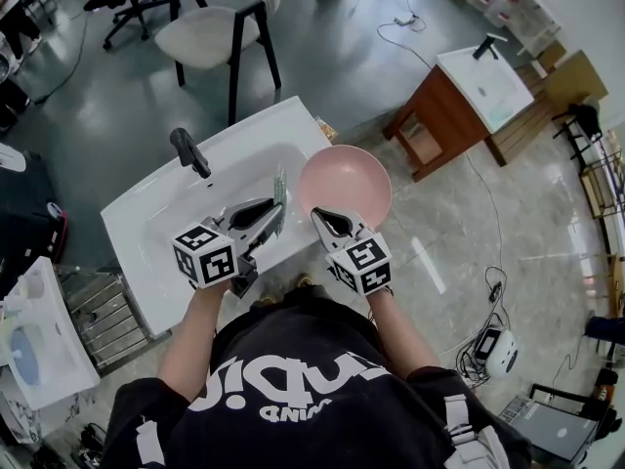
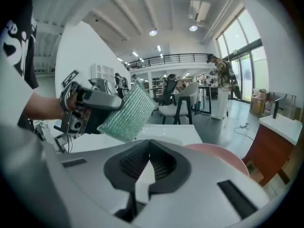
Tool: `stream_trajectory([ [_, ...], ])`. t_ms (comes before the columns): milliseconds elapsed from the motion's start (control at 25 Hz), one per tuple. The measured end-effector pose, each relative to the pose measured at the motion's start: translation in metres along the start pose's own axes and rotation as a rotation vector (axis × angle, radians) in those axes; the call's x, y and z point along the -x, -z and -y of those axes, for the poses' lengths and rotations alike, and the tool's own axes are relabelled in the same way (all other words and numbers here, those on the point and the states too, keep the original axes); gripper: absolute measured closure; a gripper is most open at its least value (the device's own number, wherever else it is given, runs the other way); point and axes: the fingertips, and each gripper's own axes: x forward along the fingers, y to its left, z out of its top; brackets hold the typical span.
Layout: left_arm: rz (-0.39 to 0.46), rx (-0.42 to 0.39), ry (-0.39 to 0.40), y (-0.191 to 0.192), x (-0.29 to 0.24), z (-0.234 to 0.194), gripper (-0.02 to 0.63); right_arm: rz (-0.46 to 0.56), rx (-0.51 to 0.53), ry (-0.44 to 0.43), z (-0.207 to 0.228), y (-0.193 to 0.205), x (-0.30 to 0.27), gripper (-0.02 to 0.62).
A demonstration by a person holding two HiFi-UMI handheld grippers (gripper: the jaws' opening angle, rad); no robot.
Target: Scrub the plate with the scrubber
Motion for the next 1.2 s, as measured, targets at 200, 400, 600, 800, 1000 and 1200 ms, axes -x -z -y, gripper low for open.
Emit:
stream_trajectory([
  [200, 0.045, -0.16, -0.019, -0.018, 0.002, 0.021, 0.528, 0.222, -0.122, 0.049, 0.004, -0.055, 0.034, 0.575],
  [400, 0.114, -0.321, -0.065, -0.03, 0.011, 0.036, 0.528, 0.393, -0.15, 0.09, 0.006, -0.089, 0.065, 0.577],
  [600, 0.204, -0.417, -0.164, -0.034, 0.026, 0.029, 0.528, 0.479, -0.169, 0.114, 0.013, -0.09, 0.077, 0.577],
  [800, 0.222, -0.394, -0.199, -0.034, 0.031, 0.023, 0.528, 0.496, -0.145, 0.114, 0.009, -0.09, 0.076, 0.577],
  [1000, 0.241, -0.352, -0.222, -0.037, 0.034, 0.018, 0.528, 0.487, -0.128, 0.13, 0.008, -0.087, 0.071, 0.577],
  [1200, 0.235, -0.337, -0.223, -0.035, 0.034, 0.015, 0.528, 0.479, -0.113, 0.141, 0.008, -0.087, 0.069, 0.577],
])
